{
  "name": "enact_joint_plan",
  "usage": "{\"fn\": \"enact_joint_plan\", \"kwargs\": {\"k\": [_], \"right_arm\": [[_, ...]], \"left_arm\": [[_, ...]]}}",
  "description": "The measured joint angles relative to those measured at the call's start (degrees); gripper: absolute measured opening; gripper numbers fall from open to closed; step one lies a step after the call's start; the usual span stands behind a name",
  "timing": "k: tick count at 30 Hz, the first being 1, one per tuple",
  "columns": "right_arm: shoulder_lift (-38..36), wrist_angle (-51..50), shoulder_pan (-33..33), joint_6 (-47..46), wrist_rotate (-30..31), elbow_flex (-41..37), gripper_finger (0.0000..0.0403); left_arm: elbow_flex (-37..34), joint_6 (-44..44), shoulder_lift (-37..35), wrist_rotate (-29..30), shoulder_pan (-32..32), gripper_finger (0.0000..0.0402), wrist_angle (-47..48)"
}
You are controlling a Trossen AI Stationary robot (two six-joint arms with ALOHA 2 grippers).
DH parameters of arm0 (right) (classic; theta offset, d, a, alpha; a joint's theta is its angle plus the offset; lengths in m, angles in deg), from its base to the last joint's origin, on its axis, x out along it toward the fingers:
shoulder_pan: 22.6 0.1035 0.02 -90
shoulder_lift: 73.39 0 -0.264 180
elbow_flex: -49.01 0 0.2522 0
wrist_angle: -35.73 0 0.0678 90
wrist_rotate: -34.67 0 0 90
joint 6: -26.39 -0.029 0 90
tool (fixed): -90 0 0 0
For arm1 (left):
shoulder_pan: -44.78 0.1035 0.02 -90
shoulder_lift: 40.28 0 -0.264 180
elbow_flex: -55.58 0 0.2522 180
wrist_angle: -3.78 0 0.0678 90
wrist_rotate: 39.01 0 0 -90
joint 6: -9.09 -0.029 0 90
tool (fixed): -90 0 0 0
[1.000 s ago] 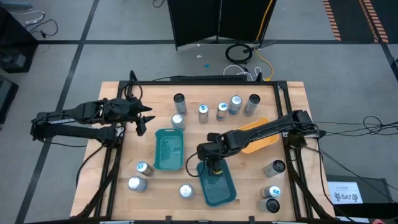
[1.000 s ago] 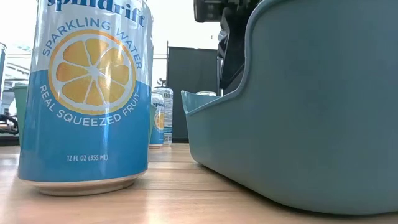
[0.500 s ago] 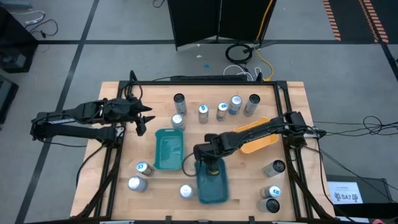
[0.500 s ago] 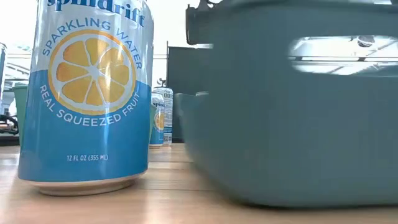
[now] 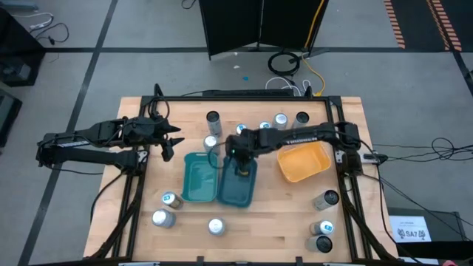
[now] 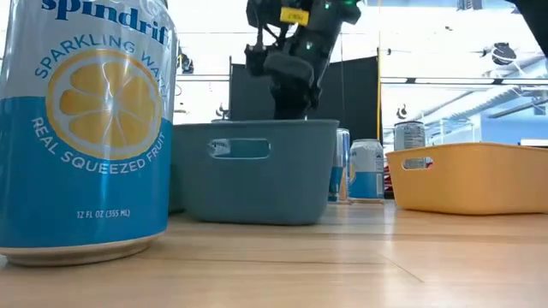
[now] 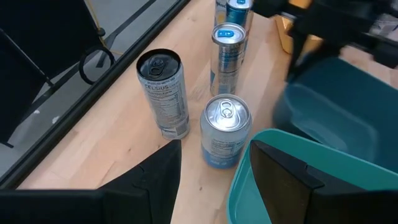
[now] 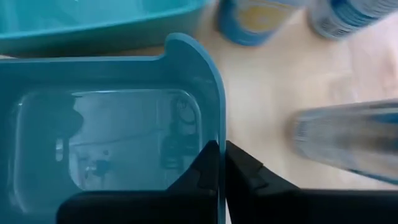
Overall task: Sort soda cans
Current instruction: Move the blue bin to the center of the table
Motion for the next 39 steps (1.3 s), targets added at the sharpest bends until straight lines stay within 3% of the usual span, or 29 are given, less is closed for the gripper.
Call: {"fn": "enact_joint_plan", "kwargs": {"k": [16, 21, 39], "right_arm": [[0.15, 1.29, -2.42, 16.26, -2.17, 0.0, 0.0], [0.59, 1.23, -3.22, 12.3, -2.04, -0.04, 0.0], [0.57, 1.38, -2.94, 13.84, -1.91, -0.04, 0.0013]], "left_arm": [[0.0, 0.0, 0.0, -0.01, 0.01, 0.0202, -0.64], [0.0, 0.13, -0.01, -0.02, 0.01, 0.0202, -1.84], [0.0, 0.17, 0.0, -0.02, 0.01, 0.0202, -1.75]]}}
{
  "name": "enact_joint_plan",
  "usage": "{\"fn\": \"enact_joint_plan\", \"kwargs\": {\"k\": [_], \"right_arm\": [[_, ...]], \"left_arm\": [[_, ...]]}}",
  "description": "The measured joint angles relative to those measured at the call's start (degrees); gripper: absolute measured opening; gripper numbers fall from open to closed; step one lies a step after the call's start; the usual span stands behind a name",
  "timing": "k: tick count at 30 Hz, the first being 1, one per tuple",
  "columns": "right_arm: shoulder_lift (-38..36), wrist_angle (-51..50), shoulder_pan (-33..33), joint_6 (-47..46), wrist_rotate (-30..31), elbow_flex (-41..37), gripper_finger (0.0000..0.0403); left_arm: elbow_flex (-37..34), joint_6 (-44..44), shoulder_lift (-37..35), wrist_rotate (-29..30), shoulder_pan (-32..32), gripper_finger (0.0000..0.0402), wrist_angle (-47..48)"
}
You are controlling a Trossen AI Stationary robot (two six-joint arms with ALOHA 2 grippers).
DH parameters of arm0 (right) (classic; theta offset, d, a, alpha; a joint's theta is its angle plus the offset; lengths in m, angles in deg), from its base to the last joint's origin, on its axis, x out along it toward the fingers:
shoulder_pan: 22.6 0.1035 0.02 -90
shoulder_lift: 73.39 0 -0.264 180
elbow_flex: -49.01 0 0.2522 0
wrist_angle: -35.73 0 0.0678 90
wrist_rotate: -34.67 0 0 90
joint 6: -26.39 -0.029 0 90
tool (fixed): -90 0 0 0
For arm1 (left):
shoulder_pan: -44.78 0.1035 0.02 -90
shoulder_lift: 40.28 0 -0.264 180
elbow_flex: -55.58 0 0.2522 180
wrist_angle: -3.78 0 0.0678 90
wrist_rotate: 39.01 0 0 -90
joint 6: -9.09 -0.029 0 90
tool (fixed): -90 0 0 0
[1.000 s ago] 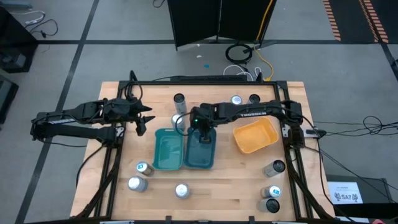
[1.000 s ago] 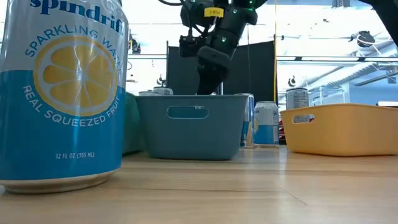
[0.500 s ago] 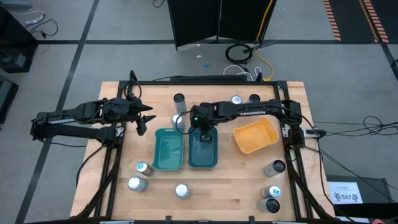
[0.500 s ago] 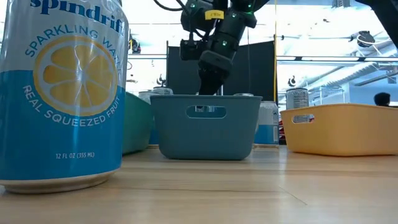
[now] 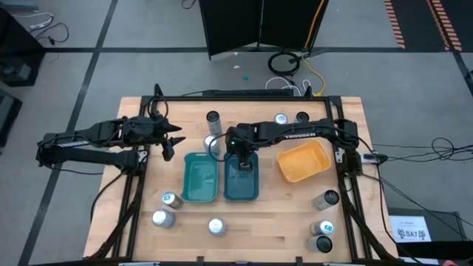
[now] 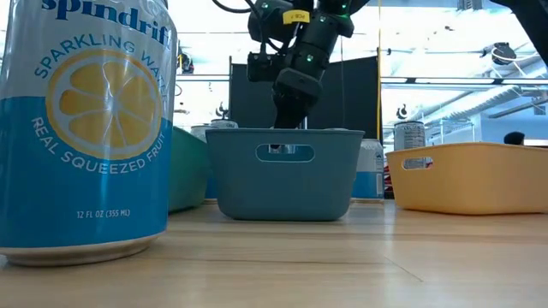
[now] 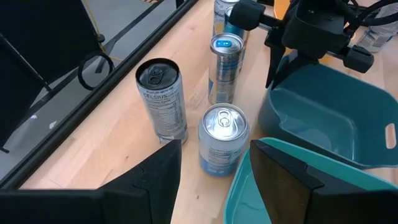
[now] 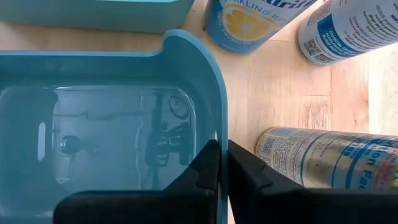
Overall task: Sort soda cans
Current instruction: Move the blue bin to the center of the table, then move the yellow bin to the middle right of the table
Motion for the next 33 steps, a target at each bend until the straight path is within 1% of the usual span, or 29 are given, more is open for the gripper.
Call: {"fn": "enact_joint_plan", "kwargs": {"k": [9, 18, 21, 25, 28, 31, 33], "right_arm": [[0.0, -0.04, 0.13, 0.0, 0.11, 0.0, 0.0017], [0.0, -0.04, 0.11, -0.05, 0.15, 0.0, 0.0065], [-0.41, -0.29, 0.11, -2.07, 0.15, 0.0, 0.0075], [-2.75, -3.13, 0.11, -8.28, 0.2, 1.4, 0.0079], [-5.35, -6.84, 0.11, -15.07, 0.24, 3.02, 0.0077], [-7.98, -10.75, 0.11, -25.73, 0.24, 3.43, 0.0074], [-9.85, -15.11, 0.13, -33.7, 0.22, 3.43, 0.0074]], "left_arm": [[0.0, -1.15, 0.0, 0.0, 0.0, 0.0202, 0.02], [0.0, -1.17, 0.0, -0.01, -0.01, 0.0202, 0.0], [0.0, -1.2, -0.02, 0.0, 0.0, 0.0202, 0.0], [0.0, -1.22, -0.01, 0.0, 0.0, 0.0202, 0.04], [0.0, -1.22, -0.01, 0.0, 0.01, 0.0202, 0.02], [0.0, -1.22, -0.02, 0.0, 0.01, 0.0202, 0.05], [0.0, -1.22, 0.0, 0.0, 0.0, 0.0202, 0.04]]}}
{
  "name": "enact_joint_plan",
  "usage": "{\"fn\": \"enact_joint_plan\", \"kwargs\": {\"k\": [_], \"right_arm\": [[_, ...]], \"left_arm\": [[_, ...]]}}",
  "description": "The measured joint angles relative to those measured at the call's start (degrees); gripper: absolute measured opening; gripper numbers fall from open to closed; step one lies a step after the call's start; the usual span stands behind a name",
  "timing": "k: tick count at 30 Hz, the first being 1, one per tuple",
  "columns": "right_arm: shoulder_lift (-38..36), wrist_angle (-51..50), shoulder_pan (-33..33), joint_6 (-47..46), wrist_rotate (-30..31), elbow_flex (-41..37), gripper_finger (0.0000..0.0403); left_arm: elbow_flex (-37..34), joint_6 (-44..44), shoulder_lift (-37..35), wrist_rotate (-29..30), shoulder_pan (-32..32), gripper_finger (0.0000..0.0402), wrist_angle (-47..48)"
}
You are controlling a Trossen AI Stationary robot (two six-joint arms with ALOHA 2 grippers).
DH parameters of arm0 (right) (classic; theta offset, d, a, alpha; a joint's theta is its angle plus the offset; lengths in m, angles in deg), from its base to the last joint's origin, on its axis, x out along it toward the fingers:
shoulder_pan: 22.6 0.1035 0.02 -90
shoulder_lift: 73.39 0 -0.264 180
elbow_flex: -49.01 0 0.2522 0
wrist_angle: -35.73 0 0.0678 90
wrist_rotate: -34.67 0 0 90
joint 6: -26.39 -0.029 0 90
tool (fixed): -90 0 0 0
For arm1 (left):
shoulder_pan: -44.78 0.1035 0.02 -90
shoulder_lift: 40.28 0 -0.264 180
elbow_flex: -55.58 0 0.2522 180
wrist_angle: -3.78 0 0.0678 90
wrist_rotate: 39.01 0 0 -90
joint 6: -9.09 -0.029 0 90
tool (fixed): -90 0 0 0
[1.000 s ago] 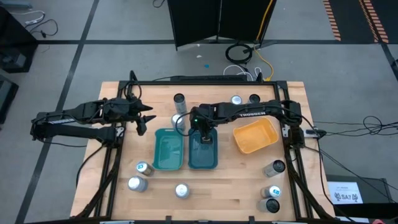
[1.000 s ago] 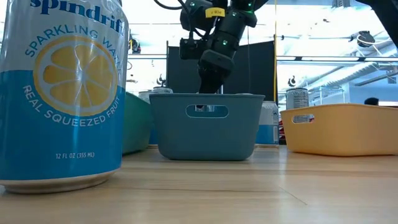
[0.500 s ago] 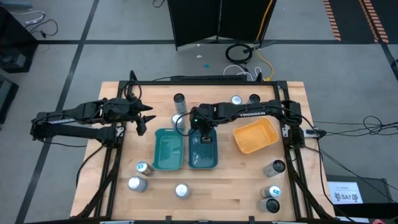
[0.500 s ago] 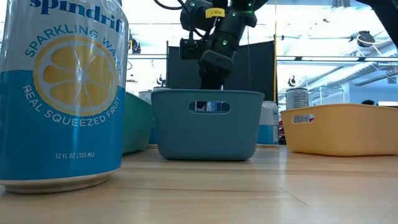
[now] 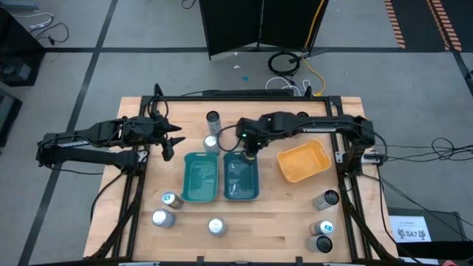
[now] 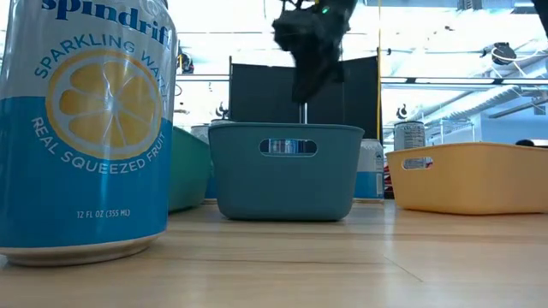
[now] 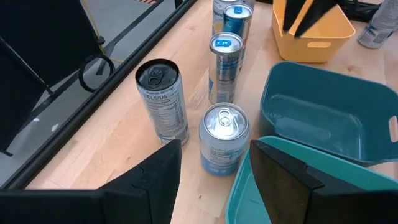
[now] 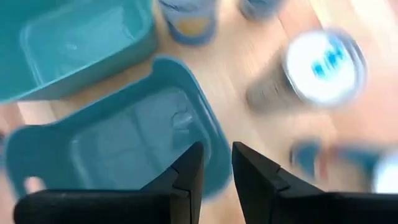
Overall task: Sort soda cans
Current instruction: Move the yellow bin to the middle right of the table
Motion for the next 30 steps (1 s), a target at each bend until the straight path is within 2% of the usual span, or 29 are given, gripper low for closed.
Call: {"fn": "enact_joint_plan", "kwargs": {"k": [4, 11, 18, 26, 30], "right_arm": [[-2.51, -12.45, 1.45, -16.83, 1.48, 0.0, 0.0074], [-3.69, -31.52, 6.85, -39.45, 10.51, -0.02, 0.0074], [-10.54, -31.86, 9.65, -51.13, 12.24, -6.26, 0.0074], [-26.18, -30.42, 10.26, -64.23, 9.74, -23.98, 0.0083], [-35.32, -26.54, 6.96, -64.52, 6.62, -33.31, 0.01]], "left_arm": [[0.0, 0.0, 0.0, 0.0, 0.0, 0.0202, 0.05], [0.02, -0.03, -0.01, -0.01, 0.0, 0.0202, 0.23], [0.02, -0.02, -0.02, 0.0, 0.0, 0.0202, 0.54], [0.02, 0.09, -0.02, 0.0, 0.0, 0.0202, 0.48], [0.02, 0.09, 0.0, -0.01, 0.0, 0.0202, 0.44]]}}
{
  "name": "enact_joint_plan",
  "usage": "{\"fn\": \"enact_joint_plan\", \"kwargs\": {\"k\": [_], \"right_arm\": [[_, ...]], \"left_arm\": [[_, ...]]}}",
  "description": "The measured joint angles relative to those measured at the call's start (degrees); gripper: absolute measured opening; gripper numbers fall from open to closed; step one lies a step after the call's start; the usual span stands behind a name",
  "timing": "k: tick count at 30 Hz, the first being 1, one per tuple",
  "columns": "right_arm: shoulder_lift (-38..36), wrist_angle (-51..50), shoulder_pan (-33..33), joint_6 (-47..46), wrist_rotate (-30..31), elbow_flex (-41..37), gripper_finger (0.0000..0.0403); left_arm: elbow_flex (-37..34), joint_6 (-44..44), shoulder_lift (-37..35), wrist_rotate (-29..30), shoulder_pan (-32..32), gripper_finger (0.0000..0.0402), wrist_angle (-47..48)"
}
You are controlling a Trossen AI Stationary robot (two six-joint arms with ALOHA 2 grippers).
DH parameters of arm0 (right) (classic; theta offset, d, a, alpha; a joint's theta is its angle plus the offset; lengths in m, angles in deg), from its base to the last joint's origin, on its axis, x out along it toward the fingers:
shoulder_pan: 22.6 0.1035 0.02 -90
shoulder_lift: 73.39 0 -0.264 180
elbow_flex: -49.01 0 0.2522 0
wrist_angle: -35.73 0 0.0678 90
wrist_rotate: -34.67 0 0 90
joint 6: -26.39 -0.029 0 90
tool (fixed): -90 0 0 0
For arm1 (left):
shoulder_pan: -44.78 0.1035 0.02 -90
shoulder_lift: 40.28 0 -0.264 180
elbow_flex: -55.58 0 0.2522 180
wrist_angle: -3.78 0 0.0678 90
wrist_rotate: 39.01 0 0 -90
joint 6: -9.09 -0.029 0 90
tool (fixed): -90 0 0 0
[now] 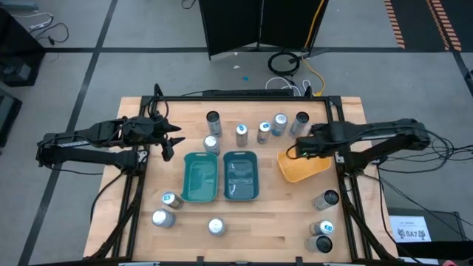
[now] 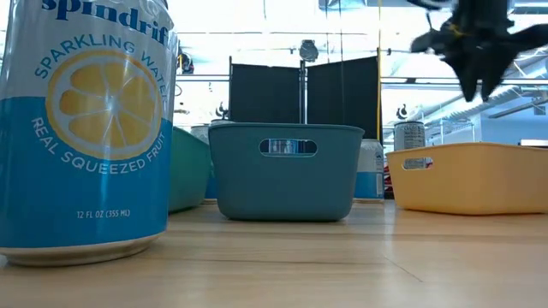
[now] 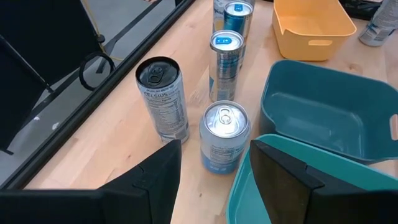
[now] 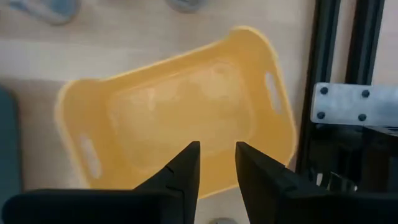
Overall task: Sort soda cans
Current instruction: Move the yellow bin to the middle right of the table
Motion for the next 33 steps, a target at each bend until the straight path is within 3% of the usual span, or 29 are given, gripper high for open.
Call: {"fn": "enact_joint_plan", "kwargs": {"k": [5, 9, 21, 33], "right_arm": [[-9.51, 5.89, -7.69, 9.09, -6.01, -10.61, 0.0122], [-12.67, 9.32, -13.78, 21.18, -6.93, -14.77, 0.0135], [-9.15, 11.7, -30.19, 51.8, -6.92, -18.52, 0.0144], [-4.91, 14.43, -34.64, 62.27, -10.02, -22.19, 0.0112]], "left_arm": [[0.0, 0.02, -0.02, 0.01, 0.0, 0.0202, -0.42], [0.0, 0.04, -0.02, 0.01, 0.0, 0.0202, -0.42], [0.0, 4.55, -0.02, -0.03, 0.02, 0.0202, -0.39], [0.0, 4.81, -0.02, -0.03, 0.02, 0.0202, -0.41]]}}
